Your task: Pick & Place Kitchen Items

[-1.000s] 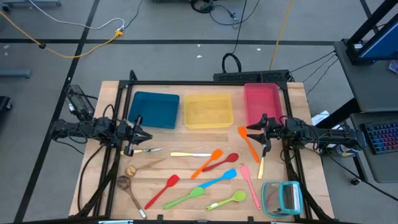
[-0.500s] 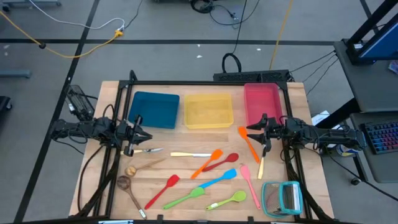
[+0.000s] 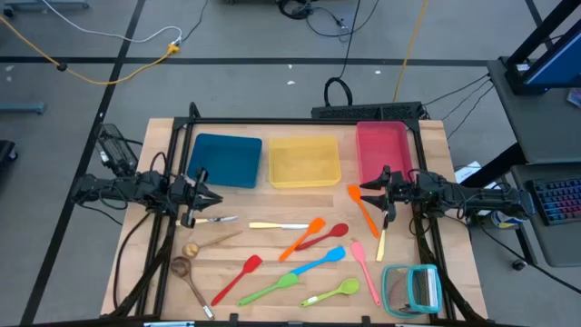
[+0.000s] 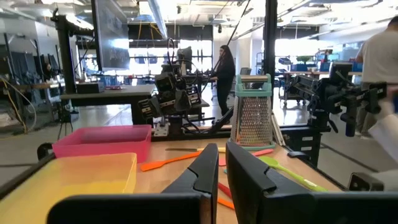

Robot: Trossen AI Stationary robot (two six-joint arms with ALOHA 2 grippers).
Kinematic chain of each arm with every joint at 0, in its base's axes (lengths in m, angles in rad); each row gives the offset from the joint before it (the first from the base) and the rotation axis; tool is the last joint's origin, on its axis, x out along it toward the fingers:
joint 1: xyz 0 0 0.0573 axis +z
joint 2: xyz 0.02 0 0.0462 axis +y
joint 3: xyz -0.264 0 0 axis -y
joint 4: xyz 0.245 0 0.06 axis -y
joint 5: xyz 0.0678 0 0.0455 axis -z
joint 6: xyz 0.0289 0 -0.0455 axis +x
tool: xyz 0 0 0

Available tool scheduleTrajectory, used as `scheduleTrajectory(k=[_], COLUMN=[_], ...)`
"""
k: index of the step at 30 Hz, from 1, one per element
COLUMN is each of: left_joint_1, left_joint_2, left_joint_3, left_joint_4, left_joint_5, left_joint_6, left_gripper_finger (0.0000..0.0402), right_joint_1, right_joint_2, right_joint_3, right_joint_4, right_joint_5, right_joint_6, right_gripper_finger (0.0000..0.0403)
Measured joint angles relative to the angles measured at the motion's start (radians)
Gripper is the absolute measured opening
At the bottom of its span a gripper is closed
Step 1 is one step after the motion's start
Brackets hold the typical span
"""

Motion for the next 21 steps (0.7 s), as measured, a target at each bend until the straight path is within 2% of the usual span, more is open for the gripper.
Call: scheduleTrajectory(k=[3,8,14,17,21], left_joint_1=[-0.001,-0.001,0.0,0.0,0.0], left_joint_2=[0.0,0.0,0.0,0.0,0.0], left_joint_3=[0.0,0.0,0.0,0.0,0.0], left_joint_4=[0.001,0.006,-0.036,-0.081,-0.11], left_joint_5=[0.0,0.0,-0.058,-0.066,-0.078], left_joint_6=[-0.061,-0.071,-0.011,-0.006,0.078], left_gripper_finger=[0.0037,0.0037,0.0037,0.0037,0.0037], right_joint_1=[0.0,0.0,0.0,0.0,0.0], right_joint_2=[0.0,0.0,0.0,0.0,0.0], right_joint_3=[0.0,0.0,0.0,0.0,0.0], right_joint_4=[0.0,0.0,0.007,0.053,0.142], right_joint_5=[0.0,0.001,0.002,-0.001,0.0], right_joint_6=[0.0,0.0,-0.166,-0.174,-0.186], right_gripper_finger=[0.0196,0.0196,0.0196,0.0196,0.0196])
